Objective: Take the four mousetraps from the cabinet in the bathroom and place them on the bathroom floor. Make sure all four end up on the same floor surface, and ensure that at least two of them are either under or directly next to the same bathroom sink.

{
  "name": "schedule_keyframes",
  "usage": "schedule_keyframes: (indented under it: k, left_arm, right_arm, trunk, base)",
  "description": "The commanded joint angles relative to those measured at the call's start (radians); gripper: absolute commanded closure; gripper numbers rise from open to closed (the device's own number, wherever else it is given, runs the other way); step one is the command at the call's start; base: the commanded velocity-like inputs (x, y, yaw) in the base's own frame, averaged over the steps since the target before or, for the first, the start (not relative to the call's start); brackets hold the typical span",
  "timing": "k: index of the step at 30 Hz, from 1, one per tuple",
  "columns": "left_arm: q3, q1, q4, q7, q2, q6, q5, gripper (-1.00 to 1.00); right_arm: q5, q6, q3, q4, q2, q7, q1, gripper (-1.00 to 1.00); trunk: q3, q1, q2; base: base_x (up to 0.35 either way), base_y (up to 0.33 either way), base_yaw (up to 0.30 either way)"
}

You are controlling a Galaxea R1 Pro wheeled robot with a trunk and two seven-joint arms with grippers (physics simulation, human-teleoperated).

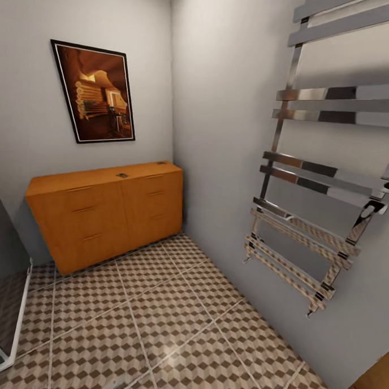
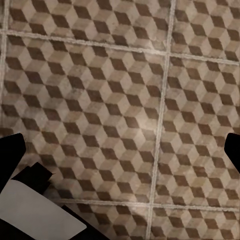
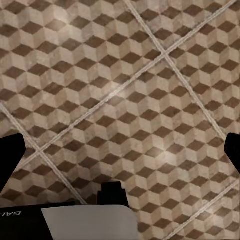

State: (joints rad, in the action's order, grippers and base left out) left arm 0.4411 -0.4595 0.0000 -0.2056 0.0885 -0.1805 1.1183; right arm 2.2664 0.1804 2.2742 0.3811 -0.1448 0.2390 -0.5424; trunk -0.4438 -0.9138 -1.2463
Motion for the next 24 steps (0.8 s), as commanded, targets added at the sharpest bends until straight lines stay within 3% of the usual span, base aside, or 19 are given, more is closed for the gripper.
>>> schedule_keyframes:
  k: [1, 7, 15, 24]
  left_arm:
    - [0.008, -0.001, 0.000, -0.005, 0.000, -0.002, 0.006, -1.00]
    - [0.008, -0.001, 0.000, -0.004, 0.000, -0.002, 0.006, -1.00]
    - [0.008, -0.001, 0.000, -0.004, 0.000, -0.002, 0.006, -1.00]
    - [0.008, 0.001, 0.000, -0.004, 0.000, -0.003, 0.006, -1.00]
  right_arm:
    - [0.008, 0.008, 0.008, 0.005, -0.001, 0.003, -0.002, -1.00]
    - [-0.007, 0.000, 0.008, 0.030, -0.003, -0.019, -0.002, -1.00]
    - [-0.064, -0.003, 0.008, 0.057, -0.005, -0.025, -0.002, -1.00]
    - [-0.076, -0.004, 0.008, 0.060, -0.006, -0.024, -0.002, -1.00]
  trunk:
    - [-0.001, 0.000, -0.001]
    - [-0.001, 0.000, -0.001]
    - [-0.001, 0.000, -0.001]
    - [-0.004, 0.000, -0.001]
  base:
    - [0.000, 0.000, 0.252]
    - [0.070, -0.073, 0.110]
    - [0.225, -0.199, 0.051]
    - [0.310, -0.063, 0.228]
